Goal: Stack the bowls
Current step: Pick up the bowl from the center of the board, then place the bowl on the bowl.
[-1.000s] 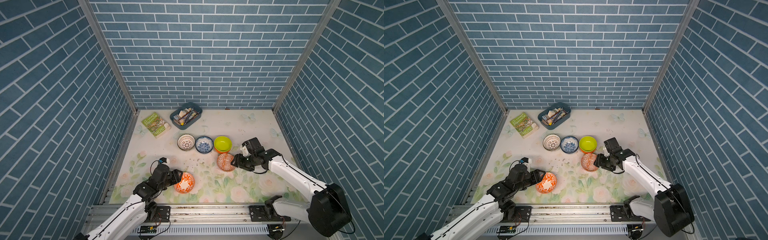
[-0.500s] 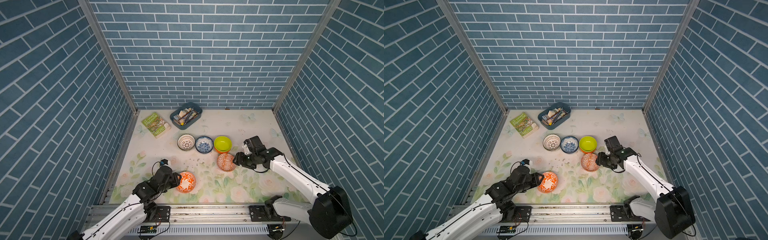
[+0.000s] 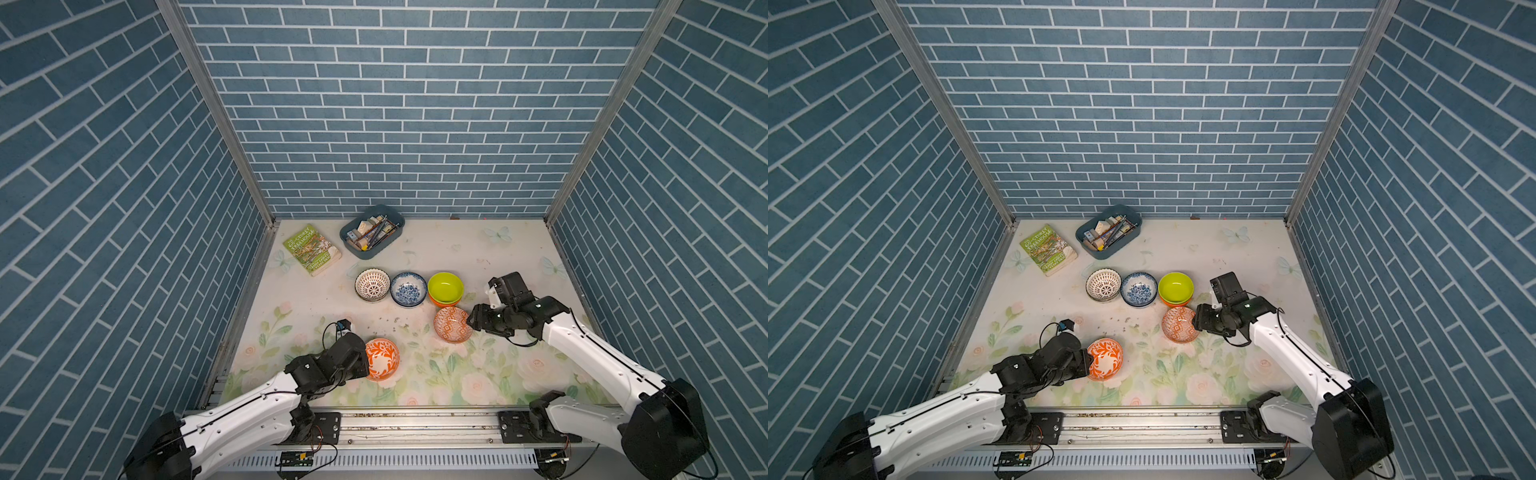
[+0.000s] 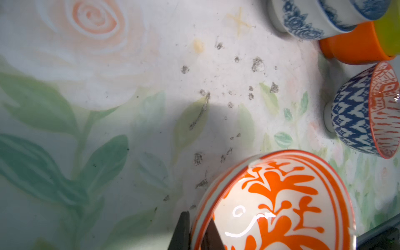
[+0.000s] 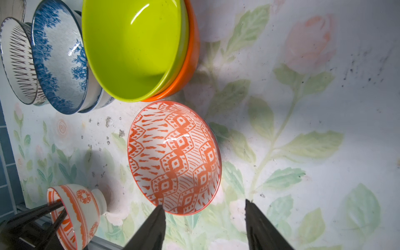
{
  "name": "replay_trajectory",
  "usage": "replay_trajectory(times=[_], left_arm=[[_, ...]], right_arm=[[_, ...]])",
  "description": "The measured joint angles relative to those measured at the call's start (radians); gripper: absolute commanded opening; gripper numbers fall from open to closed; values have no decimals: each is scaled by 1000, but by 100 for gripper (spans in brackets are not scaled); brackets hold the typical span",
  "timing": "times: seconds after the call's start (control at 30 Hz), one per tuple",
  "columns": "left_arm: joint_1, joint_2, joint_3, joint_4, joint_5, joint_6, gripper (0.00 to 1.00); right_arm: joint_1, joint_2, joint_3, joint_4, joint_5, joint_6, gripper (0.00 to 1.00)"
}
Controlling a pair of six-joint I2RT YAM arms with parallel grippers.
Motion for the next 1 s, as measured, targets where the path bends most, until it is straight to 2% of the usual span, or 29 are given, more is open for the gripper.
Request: replay_trajectory(times=[0.17, 0.27, 0.43, 0.7, 1.0], left_arm=[[-68, 83, 91, 8, -47, -7, 0], [-104, 158, 198, -2, -73, -5, 0], [-119, 328, 419, -16, -91, 8, 0], [-146, 644, 749, -15, -85, 29, 0], [-199, 882, 933, -24, -89, 3, 0]], right_arm=[[-13, -28, 0, 7, 30, 0, 77], [-47, -45, 0, 27, 29, 2, 82], [-95, -57, 0, 48, 29, 0, 99], [-146, -118, -1, 60, 39, 0, 99], [-167, -164, -3, 77, 24, 0, 99]])
